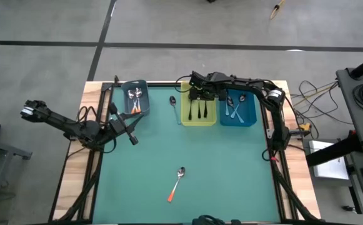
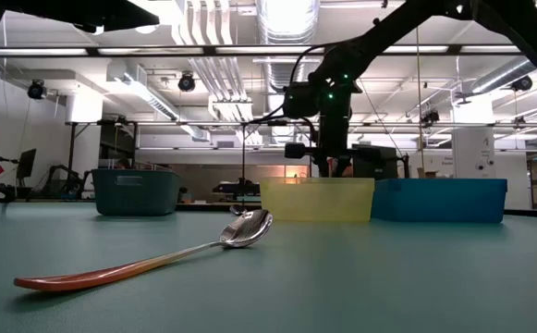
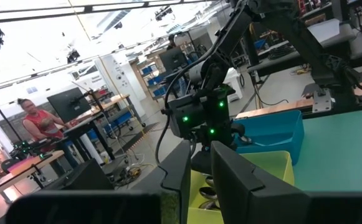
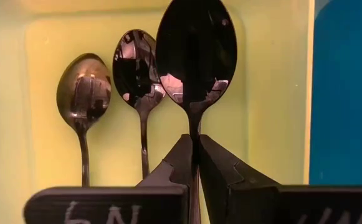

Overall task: Sort silverware by color (type)
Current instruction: Put the black spoon into the yellow bin

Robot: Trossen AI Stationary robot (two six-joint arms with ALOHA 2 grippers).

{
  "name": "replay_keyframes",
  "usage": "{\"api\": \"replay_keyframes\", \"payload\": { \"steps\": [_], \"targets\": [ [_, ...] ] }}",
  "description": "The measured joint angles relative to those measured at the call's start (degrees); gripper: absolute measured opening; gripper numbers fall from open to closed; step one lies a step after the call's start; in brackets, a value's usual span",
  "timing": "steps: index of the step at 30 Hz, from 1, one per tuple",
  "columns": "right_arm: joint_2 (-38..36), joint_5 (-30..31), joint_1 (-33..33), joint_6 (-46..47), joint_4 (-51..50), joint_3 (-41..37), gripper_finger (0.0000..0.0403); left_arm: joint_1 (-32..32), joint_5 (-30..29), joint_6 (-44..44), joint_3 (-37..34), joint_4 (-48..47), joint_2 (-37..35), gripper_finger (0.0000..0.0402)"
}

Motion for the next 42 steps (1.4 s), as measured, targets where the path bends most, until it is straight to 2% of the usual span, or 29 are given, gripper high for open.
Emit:
{"api": "replay_keyframes", "payload": {
  "steps": [11, 23, 42],
  "targets": [
    [0.0, 0.0, 0.3, 0.0, 0.0, -0.1, 0.0009, 0.0, 0.0, 0.0, 0.0, 0.0, 0.0, 0.0046],
    [0.1, 2.9, 1.0, 0.0, 0.1, -0.5, 0.0009, 0.0, 0.0, 0.0, 0.0, 0.0, 0.0, 0.0046],
    [0.1, 3.0, 1.0, 0.1, 1.9, -2.8, 0.0009, 0.0, 0.0, 0.0, 0.0, 0.0, 0.0, 0.0046]
  ]
}}
